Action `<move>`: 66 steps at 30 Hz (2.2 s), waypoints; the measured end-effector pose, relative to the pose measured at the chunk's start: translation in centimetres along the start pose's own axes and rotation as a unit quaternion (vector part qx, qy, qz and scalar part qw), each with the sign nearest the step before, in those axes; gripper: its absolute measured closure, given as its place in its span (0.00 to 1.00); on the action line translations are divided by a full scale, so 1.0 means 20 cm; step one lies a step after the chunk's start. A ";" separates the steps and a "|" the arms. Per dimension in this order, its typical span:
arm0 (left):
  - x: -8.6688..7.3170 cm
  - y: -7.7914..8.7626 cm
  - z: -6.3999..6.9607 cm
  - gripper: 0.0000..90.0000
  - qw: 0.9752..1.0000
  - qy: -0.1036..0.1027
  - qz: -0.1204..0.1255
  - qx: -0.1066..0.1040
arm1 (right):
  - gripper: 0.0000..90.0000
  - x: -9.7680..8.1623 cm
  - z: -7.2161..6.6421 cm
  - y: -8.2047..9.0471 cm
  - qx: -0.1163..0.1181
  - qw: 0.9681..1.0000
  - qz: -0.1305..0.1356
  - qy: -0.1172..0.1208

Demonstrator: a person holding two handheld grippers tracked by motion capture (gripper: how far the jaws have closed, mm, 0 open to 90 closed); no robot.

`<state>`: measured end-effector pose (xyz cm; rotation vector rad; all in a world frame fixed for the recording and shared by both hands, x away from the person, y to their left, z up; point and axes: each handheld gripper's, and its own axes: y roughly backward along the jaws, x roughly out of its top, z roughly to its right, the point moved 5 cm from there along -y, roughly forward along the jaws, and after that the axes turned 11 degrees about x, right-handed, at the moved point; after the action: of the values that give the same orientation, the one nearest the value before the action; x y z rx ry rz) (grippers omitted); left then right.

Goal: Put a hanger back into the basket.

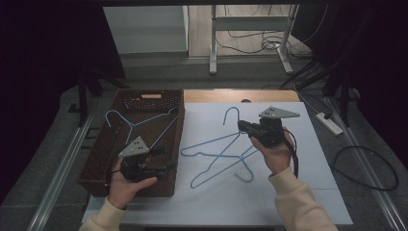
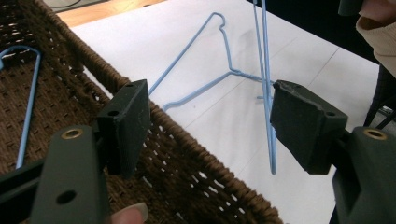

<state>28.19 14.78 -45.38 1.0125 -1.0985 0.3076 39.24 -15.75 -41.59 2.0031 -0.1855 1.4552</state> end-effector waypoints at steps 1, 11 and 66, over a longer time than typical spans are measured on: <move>0.00 0.00 0.01 0.33 1.000 -0.001 0.000 -0.001 | 0.97 0.00 0.00 0.00 0.001 1.000 0.001 0.000; 0.05 -0.06 0.08 0.33 1.000 -0.010 -0.007 -0.015 | 0.97 0.00 -0.04 0.01 0.006 1.000 0.003 0.006; 0.15 -0.48 0.41 0.88 0.992 -0.039 -0.102 -0.067 | 0.97 0.02 -0.18 0.01 0.024 0.999 0.015 0.028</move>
<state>30.99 2.28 -47.25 1.0139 -1.0604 0.0282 36.50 -13.68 -40.50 2.0030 -0.1587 1.5459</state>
